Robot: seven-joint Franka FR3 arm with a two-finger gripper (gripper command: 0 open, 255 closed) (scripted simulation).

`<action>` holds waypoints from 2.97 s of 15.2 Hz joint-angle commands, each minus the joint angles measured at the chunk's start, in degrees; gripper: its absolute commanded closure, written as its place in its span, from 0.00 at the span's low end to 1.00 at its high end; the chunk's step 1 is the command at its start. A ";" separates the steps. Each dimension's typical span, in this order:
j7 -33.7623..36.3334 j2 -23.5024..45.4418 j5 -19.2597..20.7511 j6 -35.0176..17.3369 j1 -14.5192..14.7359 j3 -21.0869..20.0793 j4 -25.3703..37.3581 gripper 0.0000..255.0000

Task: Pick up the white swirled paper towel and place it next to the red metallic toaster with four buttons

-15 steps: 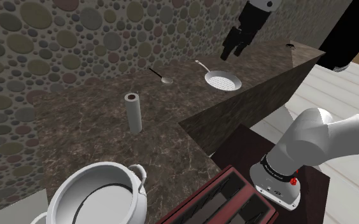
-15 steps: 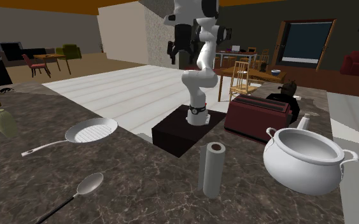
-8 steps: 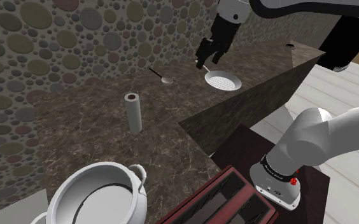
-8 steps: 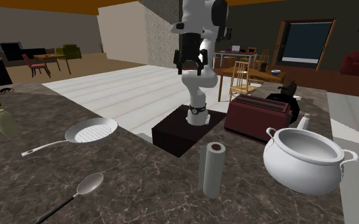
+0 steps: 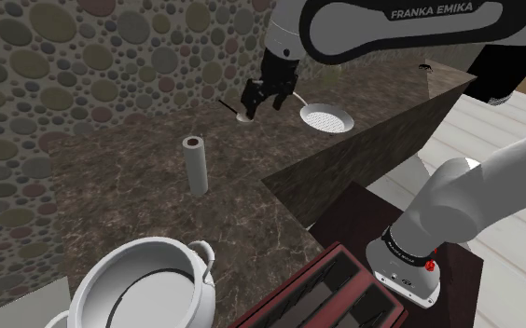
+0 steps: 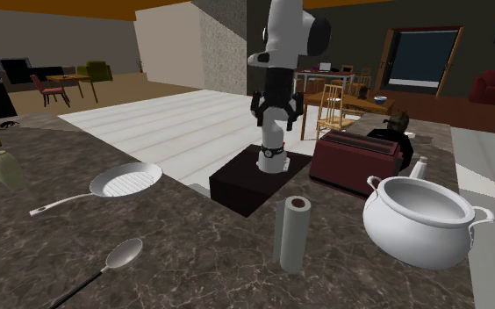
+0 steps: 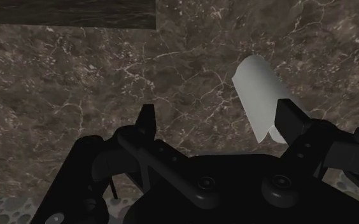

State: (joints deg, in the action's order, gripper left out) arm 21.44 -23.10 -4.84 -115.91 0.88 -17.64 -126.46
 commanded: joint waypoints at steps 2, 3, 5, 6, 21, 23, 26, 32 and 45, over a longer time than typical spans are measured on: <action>3.97 5.94 2.03 -3.23 -0.36 -3.03 2.47 0.00; 5.40 8.06 2.98 -4.03 -0.48 -3.99 3.62 0.00; 8.40 12.44 5.21 -5.41 -0.65 -5.83 6.16 0.00; 9.97 14.70 6.51 -5.98 -0.64 -6.64 7.55 0.00; 24.00 37.20 21.39 -10.55 3.22 -9.02 20.95 0.00; 24.31 37.91 21.89 -11.45 3.30 -8.84 20.65 0.00; 24.31 37.91 21.89 -11.45 3.30 -8.83 20.65 0.00; 24.31 37.90 21.88 -11.45 3.30 -8.84 20.65 1.00; 23.17 36.52 20.62 -8.18 3.09 -9.23 22.80 1.00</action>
State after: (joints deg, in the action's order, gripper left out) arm 44.71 13.64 15.97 -124.71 3.94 -26.78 -104.08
